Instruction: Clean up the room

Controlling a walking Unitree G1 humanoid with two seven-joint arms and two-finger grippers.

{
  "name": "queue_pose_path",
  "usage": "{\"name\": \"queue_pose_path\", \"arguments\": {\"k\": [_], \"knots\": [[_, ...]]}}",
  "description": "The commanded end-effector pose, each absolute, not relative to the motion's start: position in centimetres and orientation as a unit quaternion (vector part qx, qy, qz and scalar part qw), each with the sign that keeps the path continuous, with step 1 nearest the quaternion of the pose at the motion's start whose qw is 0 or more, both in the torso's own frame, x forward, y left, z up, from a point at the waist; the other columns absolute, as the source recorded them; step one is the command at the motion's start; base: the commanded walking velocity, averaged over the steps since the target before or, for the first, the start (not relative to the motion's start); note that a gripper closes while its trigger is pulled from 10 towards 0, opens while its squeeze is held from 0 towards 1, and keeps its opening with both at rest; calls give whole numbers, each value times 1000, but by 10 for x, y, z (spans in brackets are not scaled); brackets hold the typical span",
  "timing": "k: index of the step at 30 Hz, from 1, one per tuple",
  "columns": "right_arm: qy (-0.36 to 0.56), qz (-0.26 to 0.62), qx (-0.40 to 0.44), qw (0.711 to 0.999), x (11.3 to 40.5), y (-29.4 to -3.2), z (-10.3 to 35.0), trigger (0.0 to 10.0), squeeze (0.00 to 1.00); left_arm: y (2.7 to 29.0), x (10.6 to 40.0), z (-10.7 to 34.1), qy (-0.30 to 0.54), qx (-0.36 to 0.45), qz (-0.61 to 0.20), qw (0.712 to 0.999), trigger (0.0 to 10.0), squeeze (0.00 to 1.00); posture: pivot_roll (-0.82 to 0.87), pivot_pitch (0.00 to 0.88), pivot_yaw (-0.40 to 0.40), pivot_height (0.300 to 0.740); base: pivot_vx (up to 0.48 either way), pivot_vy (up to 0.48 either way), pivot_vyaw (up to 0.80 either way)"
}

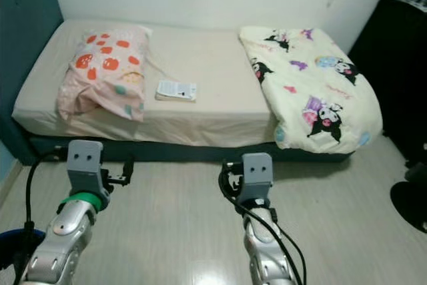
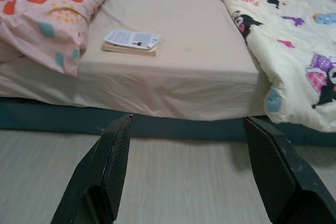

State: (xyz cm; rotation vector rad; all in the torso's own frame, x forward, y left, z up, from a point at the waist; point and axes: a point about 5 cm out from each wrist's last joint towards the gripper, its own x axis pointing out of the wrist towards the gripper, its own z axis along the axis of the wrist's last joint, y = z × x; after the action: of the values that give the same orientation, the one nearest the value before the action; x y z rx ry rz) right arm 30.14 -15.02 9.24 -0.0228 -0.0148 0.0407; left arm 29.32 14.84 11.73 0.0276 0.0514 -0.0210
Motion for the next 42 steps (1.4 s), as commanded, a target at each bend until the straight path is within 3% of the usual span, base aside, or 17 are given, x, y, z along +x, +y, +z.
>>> {"name": "queue_pose_path", "arguments": {"k": [1,36,42], "knots": [[6,21,-12,1000,300,-153,87,10000,0,146,293,113,37,15,-14,999,10000,0,-1,57,-31,740,0,0,0],[7,25,-16,1000,299,-150,84,10000,0,148,292,107,47,19,-9,999,10000,0,-4,57,-31,740,0,0,0],[70,17,-7,997,289,-157,51,10000,0,153,287,92,56,44,-2,997,10000,0,0,51,-34,740,0,0,0]]}}
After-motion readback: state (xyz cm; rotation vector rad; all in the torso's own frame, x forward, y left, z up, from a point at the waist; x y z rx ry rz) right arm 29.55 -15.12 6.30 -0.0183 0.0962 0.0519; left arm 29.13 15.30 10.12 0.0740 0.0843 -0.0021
